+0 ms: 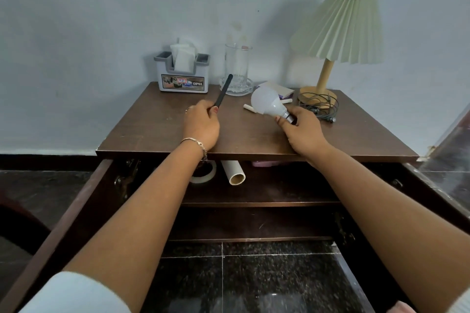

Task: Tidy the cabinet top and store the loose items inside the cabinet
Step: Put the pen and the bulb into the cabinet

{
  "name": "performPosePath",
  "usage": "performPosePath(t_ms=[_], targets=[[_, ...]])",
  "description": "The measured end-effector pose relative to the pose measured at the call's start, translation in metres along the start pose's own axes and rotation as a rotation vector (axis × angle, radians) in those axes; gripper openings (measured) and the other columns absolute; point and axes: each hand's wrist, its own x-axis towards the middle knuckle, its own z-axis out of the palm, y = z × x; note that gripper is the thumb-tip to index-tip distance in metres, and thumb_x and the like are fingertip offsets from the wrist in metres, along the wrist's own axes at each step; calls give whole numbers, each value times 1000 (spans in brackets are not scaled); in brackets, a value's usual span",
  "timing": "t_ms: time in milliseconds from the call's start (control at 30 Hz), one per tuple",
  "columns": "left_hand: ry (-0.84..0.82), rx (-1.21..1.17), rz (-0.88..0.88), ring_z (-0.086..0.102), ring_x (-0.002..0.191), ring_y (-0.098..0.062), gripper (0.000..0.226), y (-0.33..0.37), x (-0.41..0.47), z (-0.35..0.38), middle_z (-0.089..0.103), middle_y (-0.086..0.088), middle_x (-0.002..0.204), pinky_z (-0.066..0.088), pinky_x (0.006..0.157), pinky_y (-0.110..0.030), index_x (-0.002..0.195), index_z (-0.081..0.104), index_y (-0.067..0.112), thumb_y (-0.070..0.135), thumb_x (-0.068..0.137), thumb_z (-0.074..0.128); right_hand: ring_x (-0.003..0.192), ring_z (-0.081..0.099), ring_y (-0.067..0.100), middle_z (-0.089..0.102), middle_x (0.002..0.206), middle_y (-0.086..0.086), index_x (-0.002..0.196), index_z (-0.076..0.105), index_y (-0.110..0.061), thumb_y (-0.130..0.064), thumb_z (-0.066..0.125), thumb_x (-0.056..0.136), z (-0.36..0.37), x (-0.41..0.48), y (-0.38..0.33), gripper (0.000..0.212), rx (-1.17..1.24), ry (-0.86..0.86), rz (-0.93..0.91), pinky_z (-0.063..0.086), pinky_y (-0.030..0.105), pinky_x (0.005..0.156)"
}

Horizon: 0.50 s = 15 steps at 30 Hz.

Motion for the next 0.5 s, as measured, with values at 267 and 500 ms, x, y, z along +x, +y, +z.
performPosePath(t_ms=[267,500], targets=[[-441,-644,-149,67,80,-16,14,18,-62,-35,72,-4,90,58,67,-32,98,69,13,18,92,57,85,57,-1,70,96,-1,116,67,-17,-33,59,93,-33,-58,-12,28,370,-113,79,44,21,81],[-793,-742,-246,67,87,-20,19,8,-117,-32,74,-8,100,58,79,-38,105,66,11,21,88,63,90,62,2,73,107,-1,109,72,-19,-45,62,83,-62,-128,20,38,620,-250,213,50,14,72]])
